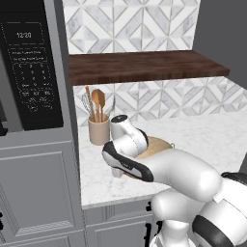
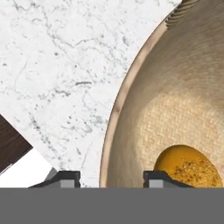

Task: Open the cabinet, pick up the bread from the cabinet and place it in the basket. Then move the basket to the dining counter.

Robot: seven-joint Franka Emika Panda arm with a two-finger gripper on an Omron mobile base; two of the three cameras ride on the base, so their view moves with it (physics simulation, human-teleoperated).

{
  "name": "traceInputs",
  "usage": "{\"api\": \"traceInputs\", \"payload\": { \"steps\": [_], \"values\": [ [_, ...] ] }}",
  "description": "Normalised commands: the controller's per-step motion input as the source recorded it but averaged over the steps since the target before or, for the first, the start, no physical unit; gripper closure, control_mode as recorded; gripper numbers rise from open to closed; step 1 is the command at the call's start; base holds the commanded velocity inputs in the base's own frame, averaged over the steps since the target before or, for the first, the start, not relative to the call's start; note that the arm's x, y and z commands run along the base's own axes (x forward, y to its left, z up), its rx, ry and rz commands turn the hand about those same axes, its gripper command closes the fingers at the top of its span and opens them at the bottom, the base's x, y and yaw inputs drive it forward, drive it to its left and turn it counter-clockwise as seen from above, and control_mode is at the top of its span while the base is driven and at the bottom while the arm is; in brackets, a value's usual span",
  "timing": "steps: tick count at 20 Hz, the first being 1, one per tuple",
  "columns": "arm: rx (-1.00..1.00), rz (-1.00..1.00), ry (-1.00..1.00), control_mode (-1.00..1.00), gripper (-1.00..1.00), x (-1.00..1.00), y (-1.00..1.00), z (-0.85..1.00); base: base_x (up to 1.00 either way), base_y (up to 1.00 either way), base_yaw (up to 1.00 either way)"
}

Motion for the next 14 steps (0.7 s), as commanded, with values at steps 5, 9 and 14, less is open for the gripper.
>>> {"api": "traceInputs", "payload": {
  "steps": [5, 9, 14],
  "values": [
    [0.00, 0.03, 0.00, -1.00, 1.00, 0.00, 0.00, 0.00, 0.00, 0.00, 0.00],
    [0.00, 0.08, 0.00, -1.00, 1.00, 0.00, -0.09, 0.28, 0.00, 0.00, 0.00],
    [-0.01, 0.05, -0.02, -1.00, 1.00, -0.09, -0.35, 0.49, 0.00, 0.00, 0.00]
  ]
}}
